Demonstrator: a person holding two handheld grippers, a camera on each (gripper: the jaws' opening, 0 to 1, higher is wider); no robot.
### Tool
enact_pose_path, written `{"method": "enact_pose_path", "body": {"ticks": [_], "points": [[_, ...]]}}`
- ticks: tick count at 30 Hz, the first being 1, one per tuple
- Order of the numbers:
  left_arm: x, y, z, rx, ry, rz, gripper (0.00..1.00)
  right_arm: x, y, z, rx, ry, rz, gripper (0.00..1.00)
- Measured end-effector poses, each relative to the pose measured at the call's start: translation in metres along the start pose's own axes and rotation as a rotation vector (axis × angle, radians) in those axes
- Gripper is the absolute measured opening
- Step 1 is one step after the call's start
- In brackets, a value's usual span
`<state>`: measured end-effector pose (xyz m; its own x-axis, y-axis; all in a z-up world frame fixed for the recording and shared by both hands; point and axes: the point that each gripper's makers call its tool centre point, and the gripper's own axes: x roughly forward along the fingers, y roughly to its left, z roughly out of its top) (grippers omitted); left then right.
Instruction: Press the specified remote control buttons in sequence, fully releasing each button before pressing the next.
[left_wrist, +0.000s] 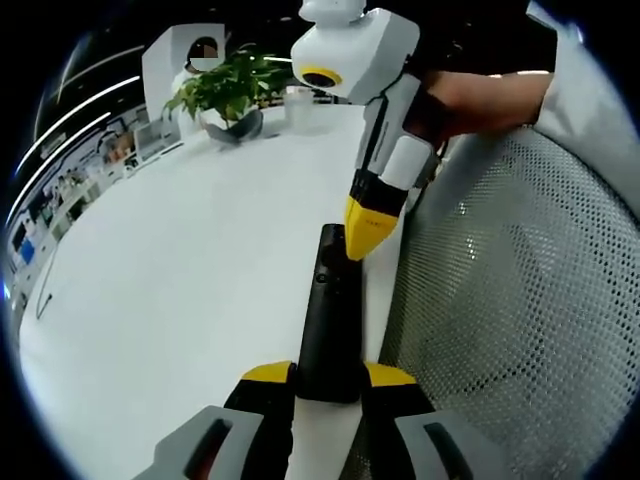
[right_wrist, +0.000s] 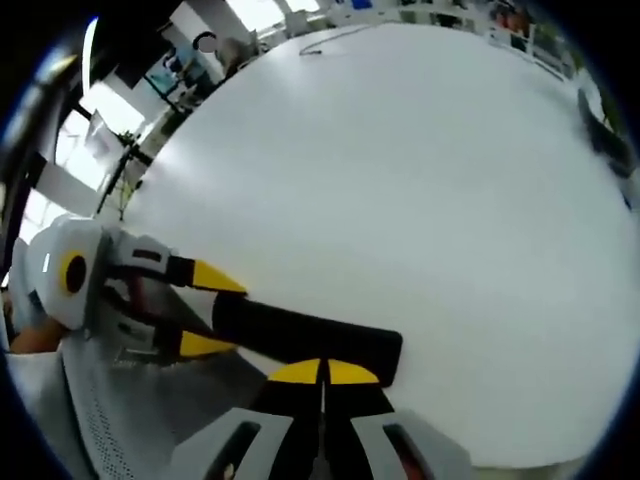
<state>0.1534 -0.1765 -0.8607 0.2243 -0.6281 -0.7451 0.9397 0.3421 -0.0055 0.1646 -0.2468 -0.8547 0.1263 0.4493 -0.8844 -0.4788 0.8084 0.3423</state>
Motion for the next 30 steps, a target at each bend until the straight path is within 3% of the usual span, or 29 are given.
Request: {"method": "enact_pose_path", "body": {"ticks": [4,11,16,24,30], "points": [[0.000,-0.001,0.000,0.004,0.000,-0.002,0.24,-0.001,-0.001,0.001,0.011,-0.013,0.000,0.00],[0.000,-0.003,-0.001,0.020,0.004,-0.014,0.24,-0.005,0.001,0.014,-0.061,-0.081,-0.030,0.00],[0.001,-0.003,0.000,0.020,0.002,-0.015,0.24,0.001,0.001,0.010,-0.051,-0.050,-0.025,0.00],[0.002,-0.001,0.001,0.000,0.000,-0.005,0.24,0.002,-0.001,0.014,-0.076,-0.076,-0.042,0.00],[0.003,-0.002,0.002,0.001,-0.002,-0.001,0.25,0.004,-0.002,0.015,-0.068,-0.016,-0.053,0.00]]}}
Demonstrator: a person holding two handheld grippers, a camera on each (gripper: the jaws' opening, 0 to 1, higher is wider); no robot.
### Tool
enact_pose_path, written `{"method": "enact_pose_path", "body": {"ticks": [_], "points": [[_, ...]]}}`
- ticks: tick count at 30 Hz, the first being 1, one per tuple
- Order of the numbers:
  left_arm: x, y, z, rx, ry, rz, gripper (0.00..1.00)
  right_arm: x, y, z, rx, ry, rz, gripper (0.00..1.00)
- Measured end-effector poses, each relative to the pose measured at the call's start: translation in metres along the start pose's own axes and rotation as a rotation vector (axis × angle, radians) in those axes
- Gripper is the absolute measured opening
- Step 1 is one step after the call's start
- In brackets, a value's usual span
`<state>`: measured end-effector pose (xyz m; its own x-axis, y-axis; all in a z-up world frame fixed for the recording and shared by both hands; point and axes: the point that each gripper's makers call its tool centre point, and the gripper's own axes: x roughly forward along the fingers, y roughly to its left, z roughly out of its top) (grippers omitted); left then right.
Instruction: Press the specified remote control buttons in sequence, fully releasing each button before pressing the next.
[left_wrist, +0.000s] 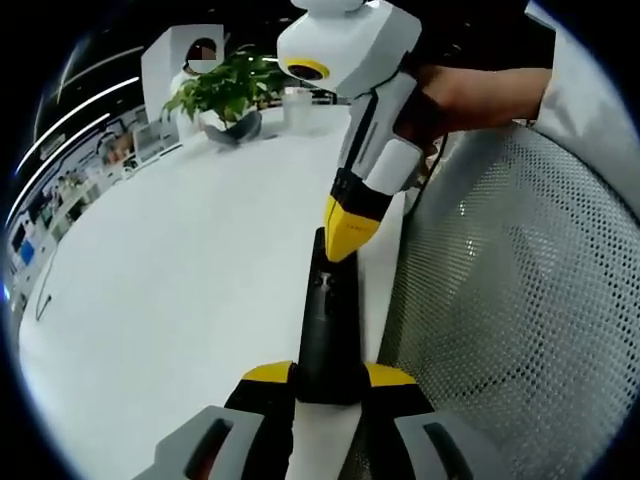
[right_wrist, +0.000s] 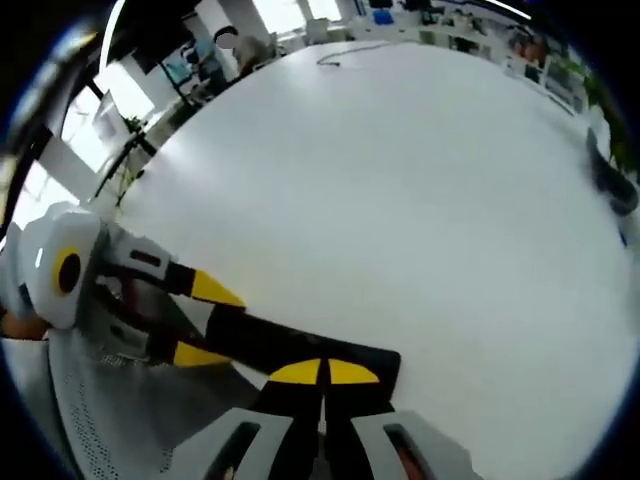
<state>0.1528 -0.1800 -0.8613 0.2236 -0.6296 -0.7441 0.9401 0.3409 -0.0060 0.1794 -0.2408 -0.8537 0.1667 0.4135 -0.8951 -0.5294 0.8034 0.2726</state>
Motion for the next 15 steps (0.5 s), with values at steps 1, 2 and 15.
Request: {"method": "enact_pose_path", "body": {"ticks": [1,2,15], "points": [[0.0003,0.0001,0.0002,-0.001,0.001,0.001,0.25,0.0007,-0.0006,0.0002,0.004,0.013,-0.002,0.00],[0.0000,0.0001,0.0000,-0.001,0.002,0.001,0.25,0.0009,-0.0009,0.0002,0.008,0.021,-0.003,0.00],[-0.0012,0.0000,-0.0008,0.000,0.014,0.001,0.24,-0.0012,-0.0010,-0.0012,0.170,0.097,0.046,0.00]]}}
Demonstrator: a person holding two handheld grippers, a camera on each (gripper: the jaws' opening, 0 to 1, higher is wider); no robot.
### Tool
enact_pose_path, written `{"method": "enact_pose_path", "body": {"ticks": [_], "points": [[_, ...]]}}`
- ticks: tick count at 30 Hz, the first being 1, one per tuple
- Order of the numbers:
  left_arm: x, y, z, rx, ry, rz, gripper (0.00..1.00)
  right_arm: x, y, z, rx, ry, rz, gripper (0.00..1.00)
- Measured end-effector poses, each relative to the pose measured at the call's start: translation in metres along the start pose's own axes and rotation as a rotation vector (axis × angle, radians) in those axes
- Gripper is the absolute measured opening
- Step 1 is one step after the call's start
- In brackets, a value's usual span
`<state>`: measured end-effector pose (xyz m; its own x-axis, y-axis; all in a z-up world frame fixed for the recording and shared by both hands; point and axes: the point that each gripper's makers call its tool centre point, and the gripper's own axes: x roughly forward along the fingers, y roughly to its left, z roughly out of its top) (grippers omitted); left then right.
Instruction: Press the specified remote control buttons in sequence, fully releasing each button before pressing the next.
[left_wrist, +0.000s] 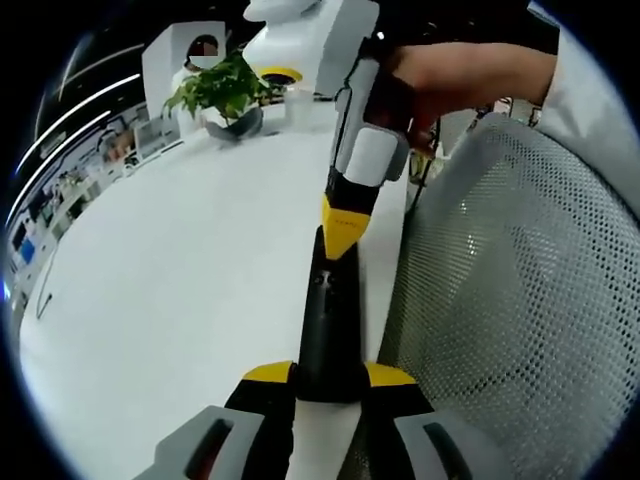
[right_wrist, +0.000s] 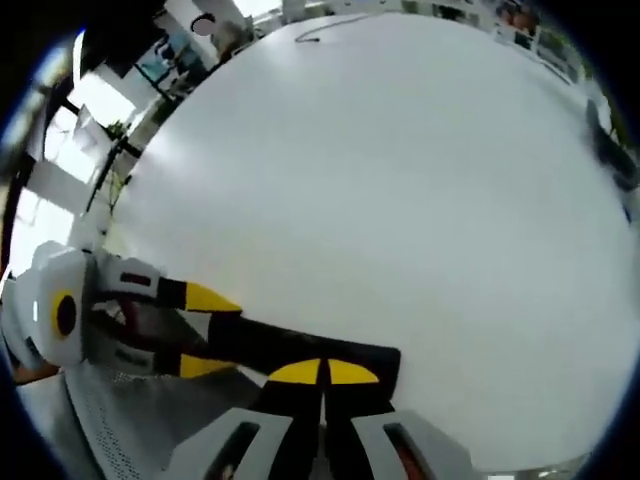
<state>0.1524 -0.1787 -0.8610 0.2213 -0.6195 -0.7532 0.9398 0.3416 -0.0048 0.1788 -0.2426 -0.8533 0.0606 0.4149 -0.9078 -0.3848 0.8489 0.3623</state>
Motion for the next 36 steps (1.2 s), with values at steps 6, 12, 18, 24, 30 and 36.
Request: {"method": "enact_pose_path", "body": {"ticks": [6,12,18,24,30,36], "points": [[0.000,0.000,0.000,0.009,-0.002,-0.003,0.24,-0.004,0.008,0.003,0.046,-0.023,0.063,0.00],[-0.001,-0.001,0.000,0.017,-0.003,-0.004,0.23,0.001,0.017,0.011,0.034,0.017,0.074,0.00],[-0.001,-0.001,0.000,0.017,-0.002,-0.005,0.23,0.007,0.021,0.016,0.040,0.058,0.075,0.00],[-0.001,-0.001,0.001,0.020,-0.002,-0.006,0.23,0.013,0.026,0.010,0.032,0.109,0.088,0.00],[-0.001,-0.001,0.000,0.017,-0.003,-0.006,0.23,0.014,0.025,0.010,-0.009,0.129,0.056,0.00],[-0.001,0.000,0.000,0.013,-0.005,-0.005,0.23,0.015,0.022,0.011,-0.009,0.148,0.035,0.00]]}}
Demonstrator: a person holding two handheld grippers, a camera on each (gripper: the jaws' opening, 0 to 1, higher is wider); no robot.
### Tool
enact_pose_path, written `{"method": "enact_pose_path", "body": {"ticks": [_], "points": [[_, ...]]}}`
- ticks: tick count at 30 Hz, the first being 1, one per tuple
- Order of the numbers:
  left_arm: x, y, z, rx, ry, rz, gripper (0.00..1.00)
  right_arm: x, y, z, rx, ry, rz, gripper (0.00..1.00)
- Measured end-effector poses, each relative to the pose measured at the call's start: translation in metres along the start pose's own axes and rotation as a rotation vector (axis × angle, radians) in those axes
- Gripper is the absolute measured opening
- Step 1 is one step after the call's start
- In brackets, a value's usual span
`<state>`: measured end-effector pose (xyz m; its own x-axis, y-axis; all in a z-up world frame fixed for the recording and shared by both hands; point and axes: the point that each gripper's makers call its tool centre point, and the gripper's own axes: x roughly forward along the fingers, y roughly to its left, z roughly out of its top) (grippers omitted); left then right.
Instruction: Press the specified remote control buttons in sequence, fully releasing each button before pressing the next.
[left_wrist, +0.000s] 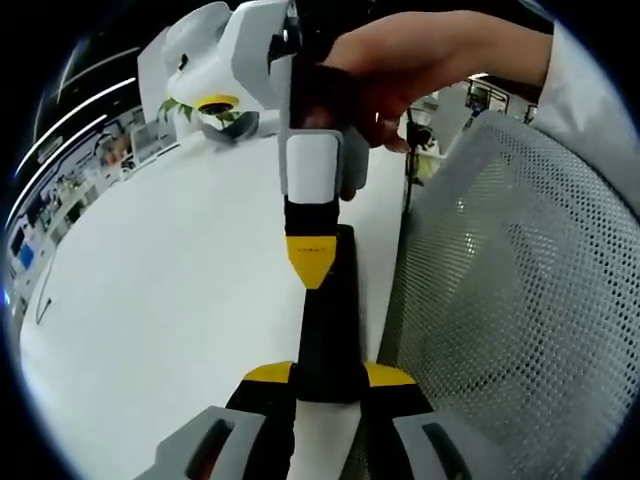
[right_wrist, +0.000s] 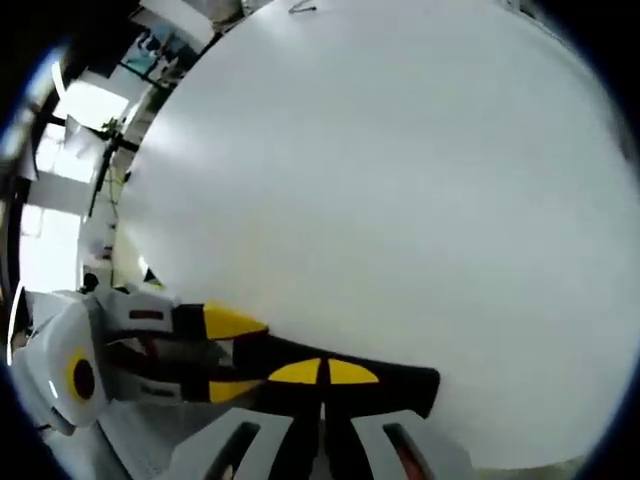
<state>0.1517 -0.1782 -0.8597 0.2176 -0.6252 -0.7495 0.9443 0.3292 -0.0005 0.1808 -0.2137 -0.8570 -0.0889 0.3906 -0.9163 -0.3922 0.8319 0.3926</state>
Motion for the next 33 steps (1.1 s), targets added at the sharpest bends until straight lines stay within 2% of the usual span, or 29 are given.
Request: {"method": "enact_pose_path", "body": {"ticks": [6,10,15,18,23,33], "points": [[0.000,0.000,0.000,0.000,-0.003,-0.002,0.23,0.000,-0.002,0.000,0.021,-0.020,0.025,0.00],[0.000,0.000,0.000,-0.002,-0.003,0.000,0.23,0.000,-0.002,0.001,0.066,-0.014,0.052,0.00],[0.000,0.000,0.000,-0.016,-0.005,0.007,0.24,-0.001,0.001,0.001,0.038,-0.024,0.071,0.00],[-0.001,0.000,0.000,-0.019,-0.007,0.010,0.24,-0.004,0.002,0.000,0.062,-0.078,0.119,0.00],[-0.001,0.000,0.001,-0.020,-0.006,0.009,0.24,-0.009,-0.003,-0.005,0.018,-0.123,0.098,0.00],[-0.001,0.001,0.000,-0.032,-0.002,0.013,0.28,-0.009,0.002,-0.012,0.025,-0.098,0.114,0.00]]}}
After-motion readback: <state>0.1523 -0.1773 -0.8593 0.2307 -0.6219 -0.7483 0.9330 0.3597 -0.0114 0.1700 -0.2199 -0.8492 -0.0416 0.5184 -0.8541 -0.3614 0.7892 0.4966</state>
